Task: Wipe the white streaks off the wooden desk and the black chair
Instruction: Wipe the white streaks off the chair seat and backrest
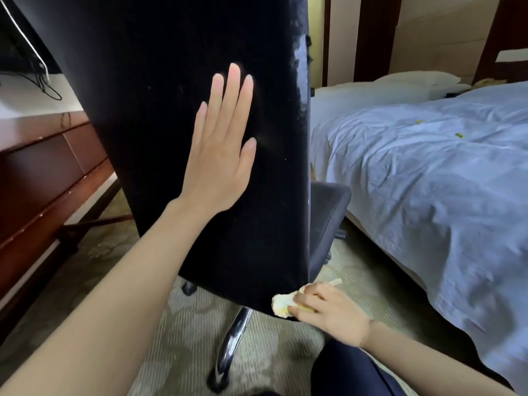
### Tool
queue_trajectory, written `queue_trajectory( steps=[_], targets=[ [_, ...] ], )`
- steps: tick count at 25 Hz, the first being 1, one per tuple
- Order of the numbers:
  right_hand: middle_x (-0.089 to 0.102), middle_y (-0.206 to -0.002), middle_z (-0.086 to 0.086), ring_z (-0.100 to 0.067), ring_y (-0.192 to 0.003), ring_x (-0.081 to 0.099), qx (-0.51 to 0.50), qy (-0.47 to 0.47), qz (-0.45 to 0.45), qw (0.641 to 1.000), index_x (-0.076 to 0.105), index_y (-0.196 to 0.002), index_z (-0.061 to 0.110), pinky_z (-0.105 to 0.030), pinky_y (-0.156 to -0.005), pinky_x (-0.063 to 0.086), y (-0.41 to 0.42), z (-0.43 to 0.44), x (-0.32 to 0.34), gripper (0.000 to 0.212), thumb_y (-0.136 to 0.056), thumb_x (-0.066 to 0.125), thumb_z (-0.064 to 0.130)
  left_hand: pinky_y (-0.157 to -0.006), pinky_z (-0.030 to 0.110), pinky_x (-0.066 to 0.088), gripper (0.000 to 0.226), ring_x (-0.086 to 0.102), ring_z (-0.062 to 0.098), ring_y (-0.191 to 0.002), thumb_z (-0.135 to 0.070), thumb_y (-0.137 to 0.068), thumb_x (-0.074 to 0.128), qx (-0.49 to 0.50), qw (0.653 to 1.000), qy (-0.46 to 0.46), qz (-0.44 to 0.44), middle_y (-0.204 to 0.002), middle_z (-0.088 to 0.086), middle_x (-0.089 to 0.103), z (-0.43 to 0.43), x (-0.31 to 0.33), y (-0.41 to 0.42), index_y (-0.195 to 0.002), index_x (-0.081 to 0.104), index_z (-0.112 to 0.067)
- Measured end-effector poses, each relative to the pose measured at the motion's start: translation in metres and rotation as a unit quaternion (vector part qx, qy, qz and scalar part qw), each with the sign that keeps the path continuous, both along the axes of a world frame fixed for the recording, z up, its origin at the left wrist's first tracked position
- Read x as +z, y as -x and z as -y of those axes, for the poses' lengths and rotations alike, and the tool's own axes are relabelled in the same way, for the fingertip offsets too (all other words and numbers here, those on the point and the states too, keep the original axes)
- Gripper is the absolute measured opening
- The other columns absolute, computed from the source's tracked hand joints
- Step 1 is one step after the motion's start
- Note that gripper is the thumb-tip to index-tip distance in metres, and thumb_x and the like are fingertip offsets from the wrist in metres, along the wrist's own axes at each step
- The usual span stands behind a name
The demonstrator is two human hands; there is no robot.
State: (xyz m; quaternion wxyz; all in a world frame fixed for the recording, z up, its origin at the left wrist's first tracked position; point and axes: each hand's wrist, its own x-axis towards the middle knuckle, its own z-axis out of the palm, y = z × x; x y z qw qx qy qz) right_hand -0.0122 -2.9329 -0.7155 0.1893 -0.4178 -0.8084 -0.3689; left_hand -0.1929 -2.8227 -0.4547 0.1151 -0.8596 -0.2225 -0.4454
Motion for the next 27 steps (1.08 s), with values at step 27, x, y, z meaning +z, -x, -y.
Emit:
queue_trajectory(
  steps=[27],
  targets=[
    [0.033, -0.107, 0.003, -0.026, -0.103, 0.044, -0.047, 0.012, -0.466, 0.884, 0.049, -0.110, 0.035, -0.029, -0.093, 0.039, 0.042, 0.005, -0.010, 0.031, -0.083, 0.051, 0.020, -0.113, 0.043, -0.013, 0.071, -0.012, 0.032, -0.145, 0.003, -0.086, 0.030, -0.047, 0.995, 0.051, 0.069, -0.159, 0.017, -0.004, 0.004, -0.009, -0.017, -0.151, 0.004, -0.005]
  ],
)
